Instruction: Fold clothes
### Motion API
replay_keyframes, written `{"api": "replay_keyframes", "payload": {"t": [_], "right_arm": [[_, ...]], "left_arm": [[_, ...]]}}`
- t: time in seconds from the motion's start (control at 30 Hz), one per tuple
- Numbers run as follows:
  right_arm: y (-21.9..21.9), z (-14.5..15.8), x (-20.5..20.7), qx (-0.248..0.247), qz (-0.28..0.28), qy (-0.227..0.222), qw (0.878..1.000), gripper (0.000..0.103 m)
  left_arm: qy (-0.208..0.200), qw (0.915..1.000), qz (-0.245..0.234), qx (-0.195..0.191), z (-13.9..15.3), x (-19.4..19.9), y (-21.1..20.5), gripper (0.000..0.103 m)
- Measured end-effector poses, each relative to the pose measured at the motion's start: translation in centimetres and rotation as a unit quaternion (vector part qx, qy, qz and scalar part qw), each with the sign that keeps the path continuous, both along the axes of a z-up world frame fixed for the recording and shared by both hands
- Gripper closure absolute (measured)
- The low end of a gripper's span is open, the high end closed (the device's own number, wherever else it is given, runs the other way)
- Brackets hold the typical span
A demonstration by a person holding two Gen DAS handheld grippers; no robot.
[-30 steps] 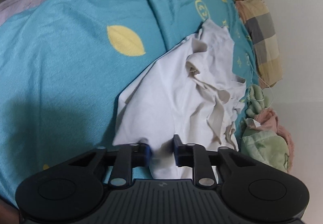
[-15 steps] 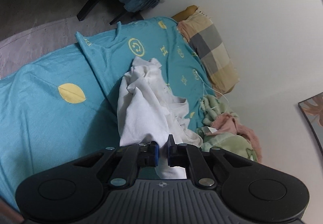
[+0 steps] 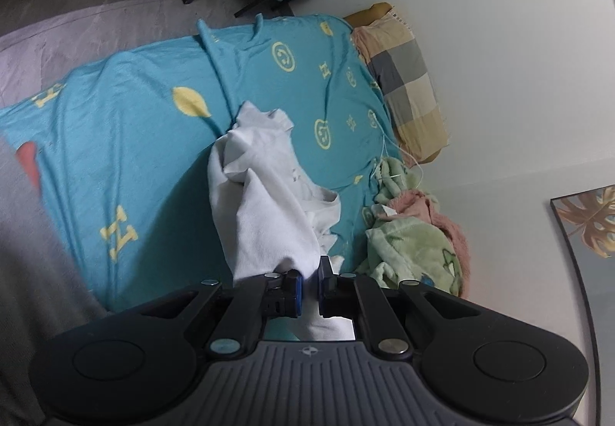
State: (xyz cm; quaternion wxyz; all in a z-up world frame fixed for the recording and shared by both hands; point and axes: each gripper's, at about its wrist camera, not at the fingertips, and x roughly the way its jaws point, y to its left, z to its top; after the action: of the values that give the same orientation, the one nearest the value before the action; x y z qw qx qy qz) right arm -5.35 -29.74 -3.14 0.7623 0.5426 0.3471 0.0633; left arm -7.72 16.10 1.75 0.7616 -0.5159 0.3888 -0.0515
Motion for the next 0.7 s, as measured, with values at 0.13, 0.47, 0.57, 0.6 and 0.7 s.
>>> {"api": "replay_keyframes", "payload": {"t": [0.13, 0.47, 0.57, 0.6, 0.7], "right_arm": [[0.1, 0.6, 3.8, 0.006, -0.014, 0.007, 1.0, 0.093], [1.0, -3.2, 18.5, -0.006, -0.04, 0.06, 0.997, 0.093], [1.2, -6.0, 22.6, -0.018, -0.046, 0.075, 0.996, 0.093], [1.2, -7.1, 23.8, -0.021, -0.048, 0.082, 0.995, 0.093], [1.5, -10.0, 26.8, -0.032, -0.042, 0.101, 0.994, 0.093]], "left_arm": [[0.013, 0.9997, 0.016, -0.009, 0.3, 5.1, -0.2, 0.095], [0.054, 0.9981, 0.028, 0.007, -5.0, 23.2, -0.4, 0.095], [0.058, 0.998, 0.018, 0.014, -8.8, 28.3, -0.2, 0.095], [0.065, 0.9977, 0.017, 0.013, -10.1, 29.5, -0.2, 0.095], [0.077, 0.9967, 0.008, 0.022, -13.3, 32.1, -0.1, 0.094]]}}
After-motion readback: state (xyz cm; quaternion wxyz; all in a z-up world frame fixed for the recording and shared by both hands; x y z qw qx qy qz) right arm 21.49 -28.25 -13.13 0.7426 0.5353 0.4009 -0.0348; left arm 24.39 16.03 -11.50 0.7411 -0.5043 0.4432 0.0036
